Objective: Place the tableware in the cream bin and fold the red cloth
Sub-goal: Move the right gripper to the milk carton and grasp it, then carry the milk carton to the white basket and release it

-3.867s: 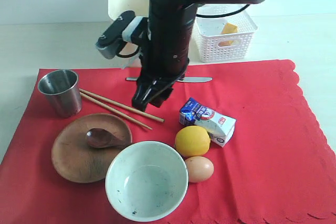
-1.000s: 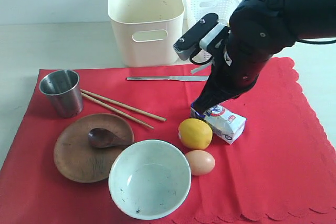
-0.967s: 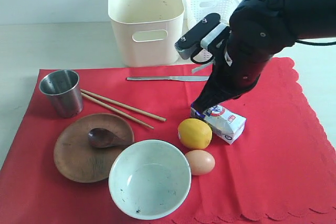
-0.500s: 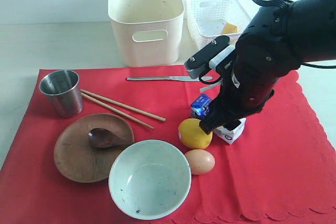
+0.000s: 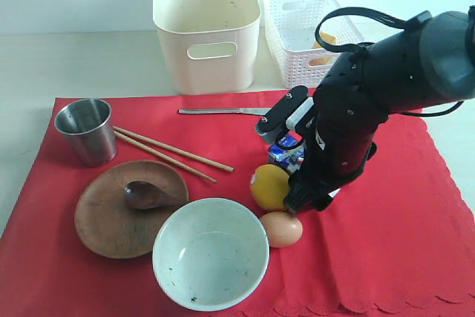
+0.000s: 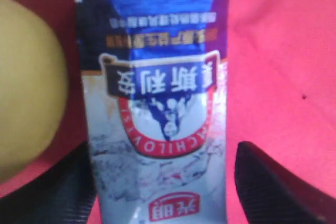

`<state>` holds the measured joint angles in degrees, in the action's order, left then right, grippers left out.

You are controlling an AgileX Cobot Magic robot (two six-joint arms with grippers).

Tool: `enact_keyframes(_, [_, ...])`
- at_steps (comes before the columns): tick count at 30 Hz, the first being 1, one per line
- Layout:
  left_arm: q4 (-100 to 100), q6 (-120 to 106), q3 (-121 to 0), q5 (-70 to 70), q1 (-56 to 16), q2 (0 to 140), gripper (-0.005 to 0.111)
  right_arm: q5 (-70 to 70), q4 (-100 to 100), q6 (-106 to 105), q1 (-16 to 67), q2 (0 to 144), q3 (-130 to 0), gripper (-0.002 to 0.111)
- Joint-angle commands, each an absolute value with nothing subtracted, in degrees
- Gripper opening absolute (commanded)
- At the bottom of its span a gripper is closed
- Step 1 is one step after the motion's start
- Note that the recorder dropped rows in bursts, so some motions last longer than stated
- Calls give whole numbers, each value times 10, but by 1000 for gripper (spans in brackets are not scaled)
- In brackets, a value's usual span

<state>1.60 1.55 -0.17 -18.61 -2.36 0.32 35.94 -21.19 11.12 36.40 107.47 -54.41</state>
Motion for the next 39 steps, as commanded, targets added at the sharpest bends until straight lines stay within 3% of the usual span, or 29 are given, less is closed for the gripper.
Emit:
enact_keyframes(1, [20,17,0,-183,-23,0,0,343,-216,105,355,1079,-542,58])
enact_keyframes(9, [20,17,0,-183,-23,0,0,359,-231,105,355,1031,-542,1])
enact_keyframes(16, [20,17,0,-183,-23,0,0,355,-309,149,355,900,-542,0])
enact_keyframes(24, [20,17,0,-183,-23,0,0,274,-571,443,322,813,-547,0])
enact_keyframes(31, [20,17,0,-183,-23,0,0,79,-684,630,215,900,-603,0])
enact_keyframes(39, [20,17,0,-183,-23,0,0,73,-676,662,163,1094,-737,0])
